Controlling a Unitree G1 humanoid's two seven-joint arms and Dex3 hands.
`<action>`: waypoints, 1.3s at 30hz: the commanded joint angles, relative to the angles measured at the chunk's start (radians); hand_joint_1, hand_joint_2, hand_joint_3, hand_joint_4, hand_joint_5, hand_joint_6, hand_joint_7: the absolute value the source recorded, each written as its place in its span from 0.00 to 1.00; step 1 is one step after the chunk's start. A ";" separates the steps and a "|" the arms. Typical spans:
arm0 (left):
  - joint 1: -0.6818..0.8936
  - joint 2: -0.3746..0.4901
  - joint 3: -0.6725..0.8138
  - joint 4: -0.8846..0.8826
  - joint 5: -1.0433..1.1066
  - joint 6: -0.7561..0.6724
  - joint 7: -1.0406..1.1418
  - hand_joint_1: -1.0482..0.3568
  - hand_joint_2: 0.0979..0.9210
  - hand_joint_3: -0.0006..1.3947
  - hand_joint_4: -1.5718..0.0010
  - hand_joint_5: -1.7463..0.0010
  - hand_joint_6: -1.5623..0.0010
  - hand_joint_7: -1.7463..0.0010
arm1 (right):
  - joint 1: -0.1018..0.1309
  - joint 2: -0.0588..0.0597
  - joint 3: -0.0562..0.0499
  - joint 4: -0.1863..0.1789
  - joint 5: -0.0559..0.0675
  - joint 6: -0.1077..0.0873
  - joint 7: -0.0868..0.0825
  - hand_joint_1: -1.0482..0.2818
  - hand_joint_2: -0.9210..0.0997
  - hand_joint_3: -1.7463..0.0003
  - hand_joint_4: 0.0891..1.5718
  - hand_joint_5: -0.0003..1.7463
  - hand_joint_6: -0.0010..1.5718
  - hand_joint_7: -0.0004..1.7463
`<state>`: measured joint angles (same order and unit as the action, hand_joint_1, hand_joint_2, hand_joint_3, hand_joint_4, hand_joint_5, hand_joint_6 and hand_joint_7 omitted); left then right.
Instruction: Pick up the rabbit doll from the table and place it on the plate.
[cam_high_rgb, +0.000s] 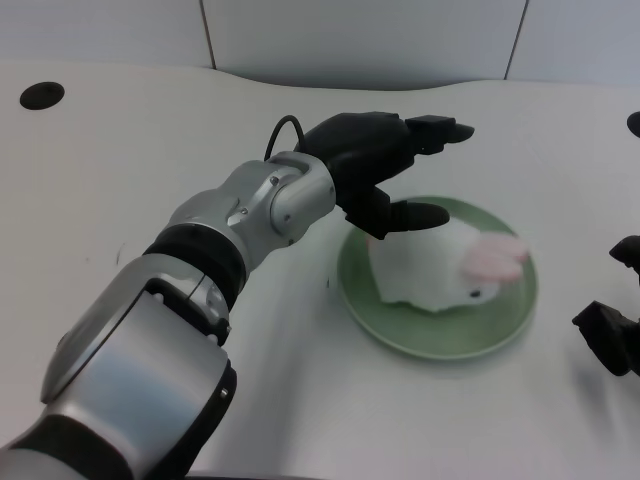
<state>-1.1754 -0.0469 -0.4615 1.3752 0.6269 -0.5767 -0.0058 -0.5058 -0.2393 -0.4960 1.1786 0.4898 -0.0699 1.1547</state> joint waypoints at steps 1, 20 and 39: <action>0.017 0.003 0.060 -0.009 -0.073 -0.017 -0.103 0.00 1.00 0.62 1.00 1.00 1.00 1.00 | 0.006 -0.011 -0.001 -0.005 0.001 -0.014 0.004 0.28 0.00 0.86 0.75 1.00 0.58 1.00; 0.117 0.177 0.396 -0.037 -0.411 -0.093 -0.397 0.00 1.00 0.55 0.95 0.98 0.97 0.99 | 0.012 -0.018 -0.003 -0.005 0.002 -0.019 0.004 0.30 0.00 0.83 0.72 1.00 0.56 1.00; 0.526 0.191 0.882 -0.141 -1.013 0.280 -0.841 0.00 1.00 0.59 0.86 0.95 0.92 0.99 | -0.003 -0.025 0.002 -0.002 0.001 0.018 -0.019 0.29 0.00 0.87 0.73 1.00 0.57 1.00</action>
<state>-0.6722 0.1452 0.4040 1.2535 -0.3661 -0.3166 -0.8337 -0.5068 -0.2480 -0.4920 1.1771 0.4873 -0.0554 1.1281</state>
